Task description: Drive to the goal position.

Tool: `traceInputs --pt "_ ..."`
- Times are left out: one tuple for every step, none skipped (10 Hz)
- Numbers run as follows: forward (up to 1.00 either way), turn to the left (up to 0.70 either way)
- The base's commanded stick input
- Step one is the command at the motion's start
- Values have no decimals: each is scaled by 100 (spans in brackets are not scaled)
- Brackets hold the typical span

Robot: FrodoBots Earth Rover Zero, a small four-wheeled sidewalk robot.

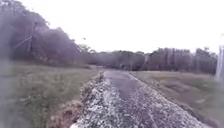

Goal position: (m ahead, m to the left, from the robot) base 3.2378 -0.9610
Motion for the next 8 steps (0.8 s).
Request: traceInputs --pt "70 0" --pt "70 0" --pt "70 0" --pt "70 0" --pt "70 0" --pt "70 0" --pt "70 0" --pt "70 0"
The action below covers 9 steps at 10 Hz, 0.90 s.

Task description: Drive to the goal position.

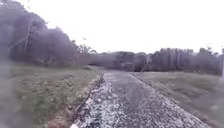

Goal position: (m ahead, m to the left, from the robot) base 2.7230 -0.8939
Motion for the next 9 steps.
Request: traceInputs --pt "70 0" --pt "70 0" --pt "70 0" --pt "70 0" --pt "70 0" --pt "70 -4" --pt "70 -11" --pt "70 -18" --pt "70 -25"
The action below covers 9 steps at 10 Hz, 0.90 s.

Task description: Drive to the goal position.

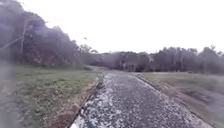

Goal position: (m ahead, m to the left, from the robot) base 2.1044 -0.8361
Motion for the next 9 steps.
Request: traceInputs --pt "70 -32" --pt "70 0" --pt "70 0" --pt "70 0" --pt "70 0" --pt "70 0" --pt "70 0" --pt "70 0" --pt "70 0"
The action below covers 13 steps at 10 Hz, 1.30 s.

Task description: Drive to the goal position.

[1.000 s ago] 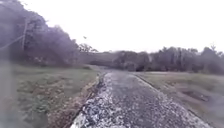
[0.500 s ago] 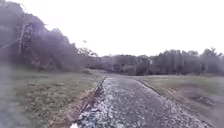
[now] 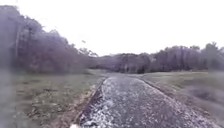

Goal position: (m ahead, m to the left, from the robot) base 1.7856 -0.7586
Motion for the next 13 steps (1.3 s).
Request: traceInputs --pt "70 0" --pt "70 0" --pt "70 0" --pt "70 0" --pt "70 0" --pt "70 0" --pt "70 0" --pt "70 0" --pt "70 0" --pt "70 0" --pt "70 0" --pt "70 -9" --pt "70 -23"
